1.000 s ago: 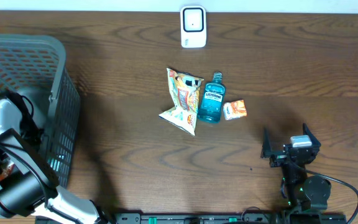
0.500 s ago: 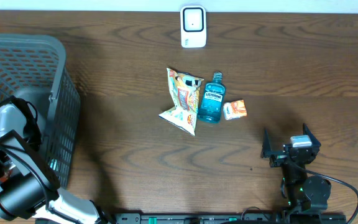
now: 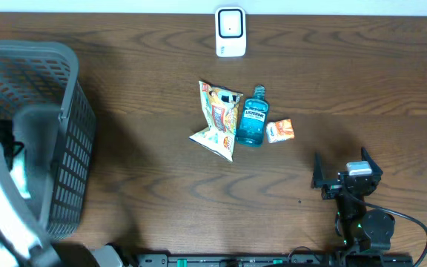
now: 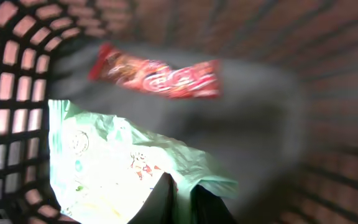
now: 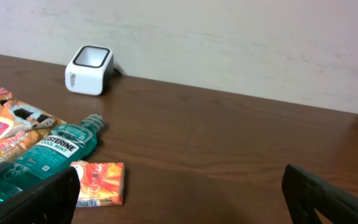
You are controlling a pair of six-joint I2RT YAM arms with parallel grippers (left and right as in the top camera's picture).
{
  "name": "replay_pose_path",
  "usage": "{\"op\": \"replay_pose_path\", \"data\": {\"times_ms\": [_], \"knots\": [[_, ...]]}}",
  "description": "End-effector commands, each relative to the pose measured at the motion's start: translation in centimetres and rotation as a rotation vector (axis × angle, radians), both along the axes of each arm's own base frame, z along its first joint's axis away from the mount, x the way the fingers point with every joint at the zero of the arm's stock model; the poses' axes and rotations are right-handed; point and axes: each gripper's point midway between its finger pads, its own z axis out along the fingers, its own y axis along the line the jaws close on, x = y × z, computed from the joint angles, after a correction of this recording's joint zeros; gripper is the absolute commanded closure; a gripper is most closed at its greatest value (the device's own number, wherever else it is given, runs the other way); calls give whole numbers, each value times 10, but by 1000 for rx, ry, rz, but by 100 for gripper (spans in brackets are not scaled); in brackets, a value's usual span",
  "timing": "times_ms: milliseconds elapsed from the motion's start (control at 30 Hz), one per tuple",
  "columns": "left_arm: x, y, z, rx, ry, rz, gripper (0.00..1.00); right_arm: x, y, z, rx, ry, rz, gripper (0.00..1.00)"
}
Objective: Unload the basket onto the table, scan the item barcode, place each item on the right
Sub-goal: 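Reach the left gripper into the basket and grasp the mint-green wipes pack, then carry the green wipes pack out and set it beside the bottle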
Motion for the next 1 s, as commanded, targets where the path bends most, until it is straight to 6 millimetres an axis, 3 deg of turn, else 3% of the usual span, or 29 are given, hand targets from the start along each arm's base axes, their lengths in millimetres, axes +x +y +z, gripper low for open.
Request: {"op": "replay_pose_path", "data": {"times_ms": [0, 233, 433, 500, 667, 867, 967], "knots": [[4, -15, 47, 40, -192, -46, 93, 0, 1, 0, -1, 1, 2, 1], [10, -70, 144, 108, -632, -239, 93, 0, 1, 0, 0, 1, 2, 1], [13, -143, 229, 159, -979, -558, 93, 0, 1, 0, 0, 1, 2, 1], [14, -170, 246, 140, -1056, -678, 93, 0, 1, 0, -1, 1, 2, 1], [14, -243, 265, 87, -1141, -1088, 93, 0, 1, 0, 0, 1, 2, 1], [10, -319, 258, 140, -1140, -1639, 93, 0, 1, 0, -1, 1, 2, 1], [-3, -362, 249, 142, -1179, -1968, 93, 0, 1, 0, 0, 1, 2, 1]]}}
